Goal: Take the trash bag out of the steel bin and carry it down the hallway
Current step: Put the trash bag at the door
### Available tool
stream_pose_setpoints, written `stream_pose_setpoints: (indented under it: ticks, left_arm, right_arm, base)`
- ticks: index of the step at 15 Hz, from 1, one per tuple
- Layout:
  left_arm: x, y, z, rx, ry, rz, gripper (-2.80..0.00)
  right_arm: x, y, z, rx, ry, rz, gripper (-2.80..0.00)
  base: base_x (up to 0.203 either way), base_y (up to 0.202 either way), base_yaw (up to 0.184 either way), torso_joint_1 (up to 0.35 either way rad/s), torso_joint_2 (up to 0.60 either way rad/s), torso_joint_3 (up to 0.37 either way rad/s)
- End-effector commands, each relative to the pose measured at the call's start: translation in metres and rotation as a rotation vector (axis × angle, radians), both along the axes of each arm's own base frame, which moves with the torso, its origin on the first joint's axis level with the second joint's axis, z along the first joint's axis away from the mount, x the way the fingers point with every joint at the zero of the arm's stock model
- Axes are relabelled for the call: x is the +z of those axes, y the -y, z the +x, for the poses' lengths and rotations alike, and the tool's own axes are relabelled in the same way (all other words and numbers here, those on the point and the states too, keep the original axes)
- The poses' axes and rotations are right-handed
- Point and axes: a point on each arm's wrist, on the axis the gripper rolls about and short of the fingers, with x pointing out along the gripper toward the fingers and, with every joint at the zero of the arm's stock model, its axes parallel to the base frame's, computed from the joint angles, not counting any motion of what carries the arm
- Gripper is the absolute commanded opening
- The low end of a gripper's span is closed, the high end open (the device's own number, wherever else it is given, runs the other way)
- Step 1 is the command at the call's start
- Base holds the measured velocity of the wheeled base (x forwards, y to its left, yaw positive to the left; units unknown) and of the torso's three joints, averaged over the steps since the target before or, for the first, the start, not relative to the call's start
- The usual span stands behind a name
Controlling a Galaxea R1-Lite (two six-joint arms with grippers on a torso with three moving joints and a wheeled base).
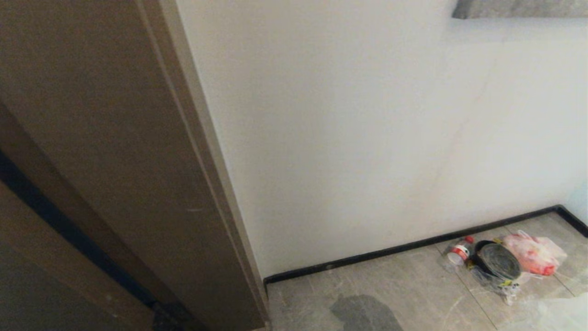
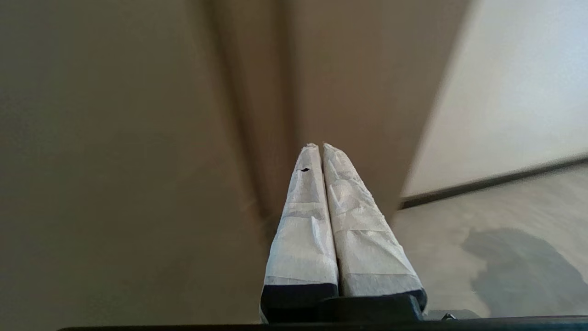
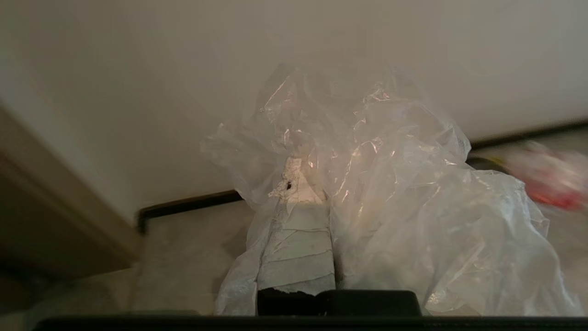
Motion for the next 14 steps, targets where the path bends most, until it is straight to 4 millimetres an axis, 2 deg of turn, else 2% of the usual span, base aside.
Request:
stream_pose_setpoints:
  ticks: [1,4,14]
  left_arm:
    - [0.0,0.0,0.0,0.0,0.0,0.0,-2.8]
    - [0.0,0.0,0.0,0.0,0.0,0.0,-2.8]
    - [0.0,0.0,0.0,0.0,0.0,0.0,-2.8]
  right_arm:
    - [-0.0006,0.0,0.0001,0.0,-0.003,0.0,-2.8]
    - [-0.0006,0.0,0.0001,0.0,-0.003,0.0,-2.8]
    - [-0.0006,0.0,0.0001,0.001,-0.003,-0.003,-2.8]
  base:
    - [0.0,-0.008,0.172,-0.004,0.0,0.003]
    - [0.004,-0.001,0.119,0.003,0.01,0.001]
    - [0.0,0.0,0.0,0.0,0.0,0.0]
